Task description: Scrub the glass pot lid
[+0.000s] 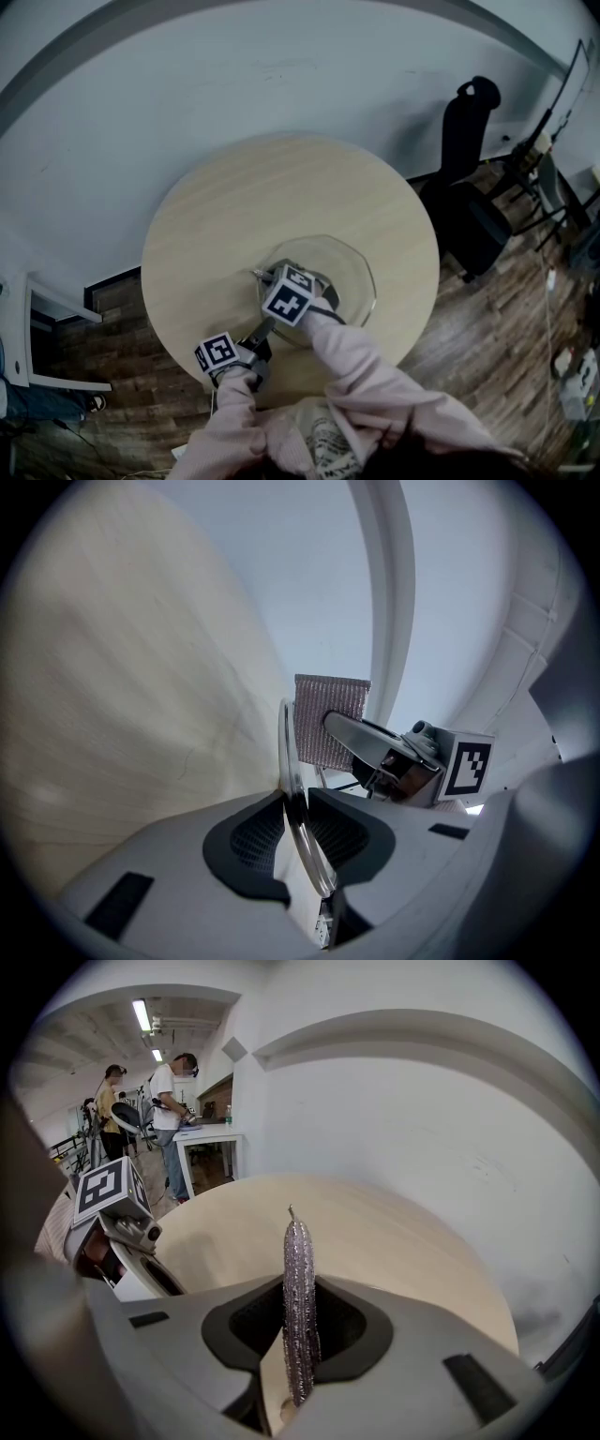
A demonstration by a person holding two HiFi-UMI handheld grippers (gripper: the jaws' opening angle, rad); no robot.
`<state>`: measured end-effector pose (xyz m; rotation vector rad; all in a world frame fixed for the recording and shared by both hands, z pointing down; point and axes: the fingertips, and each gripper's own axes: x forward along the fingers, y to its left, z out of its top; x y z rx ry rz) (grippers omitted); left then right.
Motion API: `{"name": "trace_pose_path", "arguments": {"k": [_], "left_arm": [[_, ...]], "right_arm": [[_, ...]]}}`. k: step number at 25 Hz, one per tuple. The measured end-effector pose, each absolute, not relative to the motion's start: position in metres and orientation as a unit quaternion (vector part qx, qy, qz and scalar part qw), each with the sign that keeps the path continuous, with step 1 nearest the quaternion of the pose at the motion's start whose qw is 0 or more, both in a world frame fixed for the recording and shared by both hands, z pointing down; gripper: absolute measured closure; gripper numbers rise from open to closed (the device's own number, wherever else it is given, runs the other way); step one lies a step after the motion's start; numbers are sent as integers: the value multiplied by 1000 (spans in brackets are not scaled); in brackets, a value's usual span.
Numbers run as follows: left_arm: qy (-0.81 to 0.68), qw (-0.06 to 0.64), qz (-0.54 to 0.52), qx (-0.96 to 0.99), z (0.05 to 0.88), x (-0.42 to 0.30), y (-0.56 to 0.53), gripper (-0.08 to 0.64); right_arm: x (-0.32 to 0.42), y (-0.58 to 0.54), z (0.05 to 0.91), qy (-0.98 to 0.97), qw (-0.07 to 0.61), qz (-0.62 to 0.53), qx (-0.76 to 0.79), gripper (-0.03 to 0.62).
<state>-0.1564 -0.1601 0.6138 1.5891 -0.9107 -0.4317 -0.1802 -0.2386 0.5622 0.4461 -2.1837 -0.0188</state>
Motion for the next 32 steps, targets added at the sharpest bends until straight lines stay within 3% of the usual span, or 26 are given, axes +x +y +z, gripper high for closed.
{"name": "trace_pose_path", "arguments": {"k": [32], "left_arm": [[-397,588,-189,679,614,-156,-158,476]], "right_arm": [[-192,-209,555,-893,429,4,137,517]]}}
